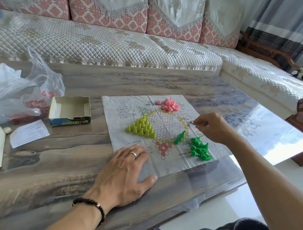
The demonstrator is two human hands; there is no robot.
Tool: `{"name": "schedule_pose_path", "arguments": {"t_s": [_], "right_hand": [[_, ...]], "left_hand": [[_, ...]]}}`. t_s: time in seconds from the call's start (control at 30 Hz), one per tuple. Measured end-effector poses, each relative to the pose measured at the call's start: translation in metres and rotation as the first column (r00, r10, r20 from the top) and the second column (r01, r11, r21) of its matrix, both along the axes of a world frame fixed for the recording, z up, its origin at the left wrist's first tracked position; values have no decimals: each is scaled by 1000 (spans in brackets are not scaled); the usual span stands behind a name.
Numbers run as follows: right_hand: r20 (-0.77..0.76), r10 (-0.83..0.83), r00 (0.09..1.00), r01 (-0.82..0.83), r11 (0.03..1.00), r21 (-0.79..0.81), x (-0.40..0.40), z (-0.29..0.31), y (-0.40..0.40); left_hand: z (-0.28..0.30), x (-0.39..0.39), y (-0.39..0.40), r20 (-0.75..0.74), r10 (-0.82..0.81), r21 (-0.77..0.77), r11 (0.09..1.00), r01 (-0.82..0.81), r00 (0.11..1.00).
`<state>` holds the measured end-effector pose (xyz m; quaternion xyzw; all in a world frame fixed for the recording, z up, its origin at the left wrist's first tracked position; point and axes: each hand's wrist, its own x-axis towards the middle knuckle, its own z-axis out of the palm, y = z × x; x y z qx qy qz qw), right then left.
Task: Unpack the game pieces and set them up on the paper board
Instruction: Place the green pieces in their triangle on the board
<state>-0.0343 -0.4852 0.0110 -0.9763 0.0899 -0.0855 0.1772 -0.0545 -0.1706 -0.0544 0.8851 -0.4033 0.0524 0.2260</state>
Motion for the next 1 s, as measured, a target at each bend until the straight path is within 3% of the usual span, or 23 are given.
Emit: {"name": "schedule_pose_path", "arguments": {"t_s": [0.17,0.53,0.7,1.0], "right_hand": [[-192,51,980,-63,996,-60,-13,-7,-9],[-239,-16,971,-7,996,-94,-9,-19,-9],[-84,-47,995,41,997,-71,-6,-19,-4],[15,-51,999,50,996,68,8,-22,8]], "left_hand": [[-1,0,0,-10,10,0,1000,-10,1000],[-3,2,0,-17,7,5,1000,-7,1000],[-3,1,0,-16,12,9,1000,-12,1000],[-5,3,0,-15,24,20,1000,-24,1000]]}}
